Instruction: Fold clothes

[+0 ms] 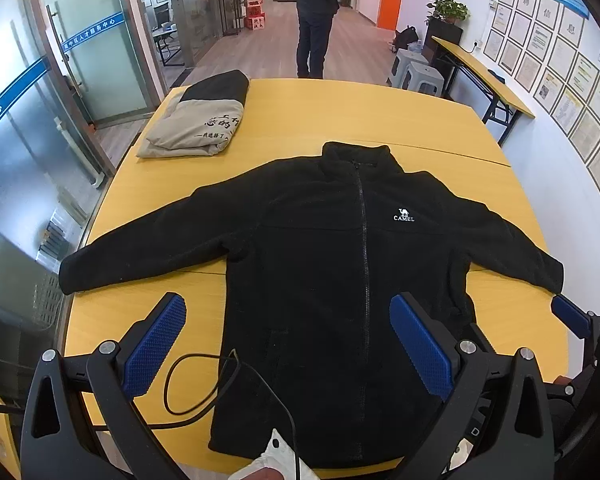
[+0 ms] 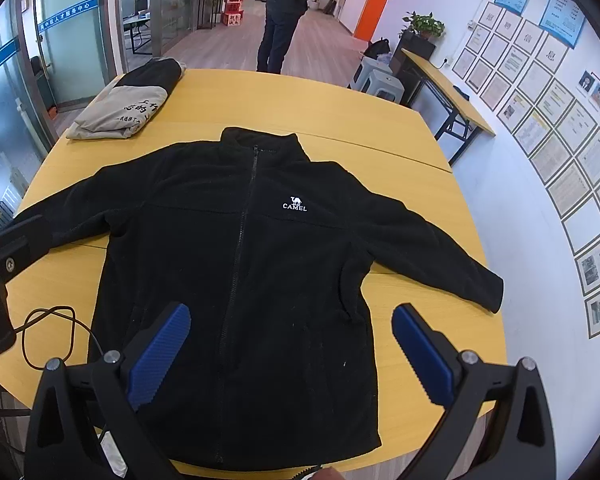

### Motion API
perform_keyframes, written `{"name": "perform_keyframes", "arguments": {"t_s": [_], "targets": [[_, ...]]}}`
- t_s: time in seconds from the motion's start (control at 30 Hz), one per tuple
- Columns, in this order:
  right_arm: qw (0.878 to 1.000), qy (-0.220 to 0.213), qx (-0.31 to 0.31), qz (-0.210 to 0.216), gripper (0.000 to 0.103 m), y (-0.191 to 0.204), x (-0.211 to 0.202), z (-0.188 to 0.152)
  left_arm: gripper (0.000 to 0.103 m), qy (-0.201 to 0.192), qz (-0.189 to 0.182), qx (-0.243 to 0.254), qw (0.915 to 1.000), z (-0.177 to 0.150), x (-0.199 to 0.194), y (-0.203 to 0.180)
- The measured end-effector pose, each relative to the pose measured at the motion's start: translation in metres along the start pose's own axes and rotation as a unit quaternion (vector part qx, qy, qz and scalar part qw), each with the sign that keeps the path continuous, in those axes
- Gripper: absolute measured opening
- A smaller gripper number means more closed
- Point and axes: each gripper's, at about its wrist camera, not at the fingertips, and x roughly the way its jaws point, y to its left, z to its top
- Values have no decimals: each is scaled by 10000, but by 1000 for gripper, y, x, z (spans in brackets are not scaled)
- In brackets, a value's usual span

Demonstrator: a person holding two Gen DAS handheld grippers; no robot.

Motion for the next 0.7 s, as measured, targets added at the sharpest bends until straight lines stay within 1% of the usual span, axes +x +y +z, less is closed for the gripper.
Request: {"name": "perform_keyframes", "arguments": {"t_s": [0.2,0.33,0.5,0.7], "targets": [[9999,105,-10,-50,103,7,4,-4,103,127,-23,-16,9999,-6,10,8],[9999,147,59,-66,103,4,7,-7,103,245,29,27,9997,-9,17,8],[9997,217,139,-2,103,-5,17,-11,103,335,123,115,9993,-9,24,-3],[9995,203,124,203,103,-24,33,-5,103,330,232,11,9992,-4,27,-23]]}}
